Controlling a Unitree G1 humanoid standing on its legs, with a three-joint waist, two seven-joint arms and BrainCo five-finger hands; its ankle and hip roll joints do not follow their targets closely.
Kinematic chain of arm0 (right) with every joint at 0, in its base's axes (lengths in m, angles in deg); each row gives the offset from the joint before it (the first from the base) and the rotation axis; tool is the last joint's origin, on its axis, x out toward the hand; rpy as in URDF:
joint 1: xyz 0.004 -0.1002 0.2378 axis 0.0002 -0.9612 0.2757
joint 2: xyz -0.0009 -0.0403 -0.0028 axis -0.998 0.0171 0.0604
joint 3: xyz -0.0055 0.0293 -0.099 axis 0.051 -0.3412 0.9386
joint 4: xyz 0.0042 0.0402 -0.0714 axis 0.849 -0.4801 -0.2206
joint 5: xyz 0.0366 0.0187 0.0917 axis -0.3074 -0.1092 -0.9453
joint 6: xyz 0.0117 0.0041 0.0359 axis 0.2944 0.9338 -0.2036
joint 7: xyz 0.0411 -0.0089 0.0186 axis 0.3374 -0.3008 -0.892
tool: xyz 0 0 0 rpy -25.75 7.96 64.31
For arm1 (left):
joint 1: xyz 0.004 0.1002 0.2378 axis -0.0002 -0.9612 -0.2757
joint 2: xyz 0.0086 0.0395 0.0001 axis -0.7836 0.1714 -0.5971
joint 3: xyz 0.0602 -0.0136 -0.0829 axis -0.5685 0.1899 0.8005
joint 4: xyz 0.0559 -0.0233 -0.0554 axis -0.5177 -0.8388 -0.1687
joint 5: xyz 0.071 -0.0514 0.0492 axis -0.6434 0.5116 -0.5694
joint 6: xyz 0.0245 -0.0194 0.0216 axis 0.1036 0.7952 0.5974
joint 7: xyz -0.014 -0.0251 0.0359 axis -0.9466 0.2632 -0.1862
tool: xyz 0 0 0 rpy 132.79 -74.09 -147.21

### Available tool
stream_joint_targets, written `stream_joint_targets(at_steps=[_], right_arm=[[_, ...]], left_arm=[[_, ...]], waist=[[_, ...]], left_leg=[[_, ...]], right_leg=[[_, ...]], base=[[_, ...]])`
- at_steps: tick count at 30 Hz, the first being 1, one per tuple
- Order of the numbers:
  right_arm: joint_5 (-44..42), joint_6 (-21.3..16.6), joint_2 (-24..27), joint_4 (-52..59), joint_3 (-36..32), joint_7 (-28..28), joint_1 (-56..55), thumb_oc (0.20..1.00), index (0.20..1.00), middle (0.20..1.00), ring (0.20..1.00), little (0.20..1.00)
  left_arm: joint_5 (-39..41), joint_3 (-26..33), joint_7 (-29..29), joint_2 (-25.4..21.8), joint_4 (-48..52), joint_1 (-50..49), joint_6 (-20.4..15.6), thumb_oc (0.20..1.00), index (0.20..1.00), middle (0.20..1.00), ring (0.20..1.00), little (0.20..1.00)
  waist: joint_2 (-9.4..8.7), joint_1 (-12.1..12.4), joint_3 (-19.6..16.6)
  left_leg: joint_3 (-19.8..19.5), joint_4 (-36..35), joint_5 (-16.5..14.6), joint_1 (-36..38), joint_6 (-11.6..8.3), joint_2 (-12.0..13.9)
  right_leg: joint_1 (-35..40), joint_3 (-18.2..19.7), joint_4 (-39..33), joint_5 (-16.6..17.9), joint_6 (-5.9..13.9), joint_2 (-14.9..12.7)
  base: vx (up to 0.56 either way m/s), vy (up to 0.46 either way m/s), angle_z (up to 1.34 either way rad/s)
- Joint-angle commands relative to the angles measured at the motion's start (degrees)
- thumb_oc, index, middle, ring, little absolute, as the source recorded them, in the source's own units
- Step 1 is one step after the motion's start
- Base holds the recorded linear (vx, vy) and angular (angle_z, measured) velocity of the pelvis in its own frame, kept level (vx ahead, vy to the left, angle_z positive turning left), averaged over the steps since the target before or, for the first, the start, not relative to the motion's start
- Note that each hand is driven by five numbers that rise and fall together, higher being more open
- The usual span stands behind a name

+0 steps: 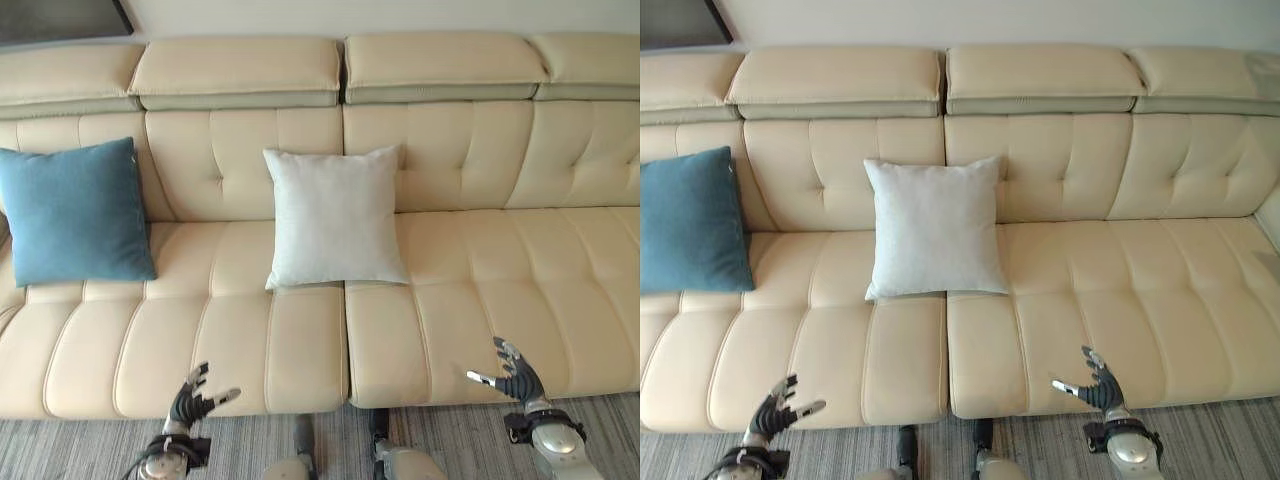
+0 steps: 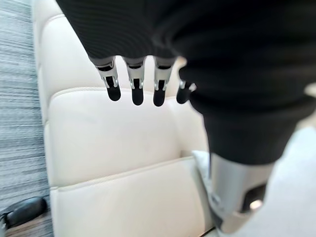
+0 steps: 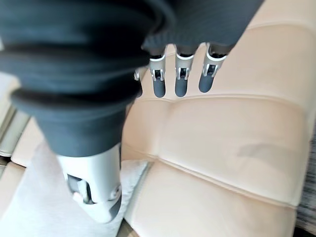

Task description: Pick up all the scattered cushions and arrange them neatly on the sofa.

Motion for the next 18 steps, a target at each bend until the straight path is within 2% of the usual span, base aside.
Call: stream_joint_targets(at_steps=[1,4,6,8,11,12,14,16,17,18], right_arm=[[2.0,-1.5,1.2,-0.4,2.0,0.0,3.4,1.000,1.000,1.000,1.000,1.000],[1.6,-1.5,0.5,-1.4,3.4,0.2,3.4,1.000,1.000,1.000,1.000,1.000],[1.9,-1.1,0.0,-2.0,5.1,0.5,4.6,1.000,1.000,1.000,1.000,1.000],[1.6,-1.2,-0.3,-2.0,5.6,0.6,5.2,1.000,1.000,1.000,1.000,1.000],[1.8,-0.8,-0.9,-2.5,7.5,0.9,6.7,1.000,1.000,1.000,1.000,1.000],[1.8,-0.8,-0.9,-2.5,7.5,0.9,6.7,1.000,1.000,1.000,1.000,1.000],[2.5,-1.1,-0.9,-1.0,8.5,0.9,6.1,1.000,1.000,1.000,1.000,1.000],[2.4,-0.9,-0.9,-1.5,9.2,1.0,6.5,1.000,1.000,1.000,1.000,1.000],[2.4,-0.9,-0.9,-1.6,9.2,1.0,6.5,1.000,1.000,1.000,1.000,1.000],[2.2,-0.9,-0.9,-1.6,9.2,1.2,6.7,1.000,1.000,1.000,1.000,1.000]], left_arm=[[-4.4,-0.9,-0.3,-0.8,-3.3,3.5,-0.8,1.000,1.000,1.000,1.000,1.000],[-4.7,-1.9,0.3,-0.6,-3.9,4.2,-1.0,1.000,1.000,1.000,1.000,1.000],[-4.3,-2.1,1.5,-1.0,-3.0,5.0,-1.4,1.000,1.000,1.000,1.000,1.000],[-4.1,-2.0,2.0,-1.3,-2.5,5.5,-1.5,1.000,1.000,1.000,1.000,1.000],[-3.7,-2.3,2.4,-2.2,-2.0,8.2,-1.1,1.000,1.000,1.000,1.000,1.000],[-3.7,-2.3,2.4,-2.2,-2.1,8.2,-1.1,1.000,1.000,1.000,1.000,1.000],[-3.6,-2.8,2.9,-2.1,-2.1,8.9,-1.0,1.000,1.000,1.000,1.000,1.000],[-3.4,-3.3,3.4,-1.7,-2.6,9.4,-1.1,1.000,1.000,1.000,1.000,1.000],[-3.4,-3.3,3.4,-1.7,-2.6,9.4,-1.2,1.000,1.000,1.000,1.000,1.000],[-3.3,-3.5,3.2,-1.4,-2.6,9.4,-1.1,1.000,1.000,1.000,1.000,1.000]], waist=[[-0.19,-0.1,-1.0],[-0.58,-0.4,-0.4],[-0.92,-0.1,0.3],[-1.11,0.3,0.8],[-0.75,1.5,2.1],[-0.84,1.4,2.1],[-1.04,2.3,1.4],[-1.58,2.9,1.5],[-1.59,2.9,1.6],[-2.01,3.1,1.7]], left_leg=[[-0.3,0.7,-4.6,2.8,-0.86,-1.1],[-0.1,0.8,-4.9,3.1,-0.48,-1.2],[1.0,0.4,-4.4,1.7,-0.07,-1.0],[1.5,0.4,-4.0,0.9,-0.05,-0.7],[0.9,1.4,-2.1,-2.9,0.16,1.1],[0.9,1.5,-2.1,-2.9,0.17,1.0],[0.6,1.5,-0.7,-4.1,-0.17,1.3],[0.3,1.6,0.4,-5.0,-0.79,1.3],[0.2,1.6,0.4,-5.0,-0.80,1.2],[-0.1,2.1,1.1,-6.0,-1.23,1.4]], right_leg=[[4.8,0.5,9.2,-10.9,5.76,-2.9],[4.4,1.1,9.6,-10.4,6.07,-3.0],[1.5,1.9,10.1,-8.1,7.27,-3.1],[0.1,1.8,11.1,-7.4,7.61,-3.2],[-0.8,1.6,20.1,-10.9,7.18,-2.4],[-0.9,1.6,20.4,-11.1,7.19,-2.5],[0.7,2.8,25.1,-11.9,6.61,-1.0],[2.0,3.0,22.1,-14.6,5.20,0.4],[2.2,2.9,22.0,-14.6,5.19,0.4],[3.9,2.7,18.7,-16.0,4.14,1.1]], base=[[-0.01,0.053,-0.19],[-0.08,0.063,-0.13],[-0.24,0.043,-0.21],[-0.22,-0.010,-0.62],[-0.24,-0.045,-0.25],[-0.20,-0.088,0.08],[-0.22,-0.124,0.11],[-0.14,-0.114,0.06],[-0.11,-0.113,0.02],[-0.15,-0.142,0.05]])
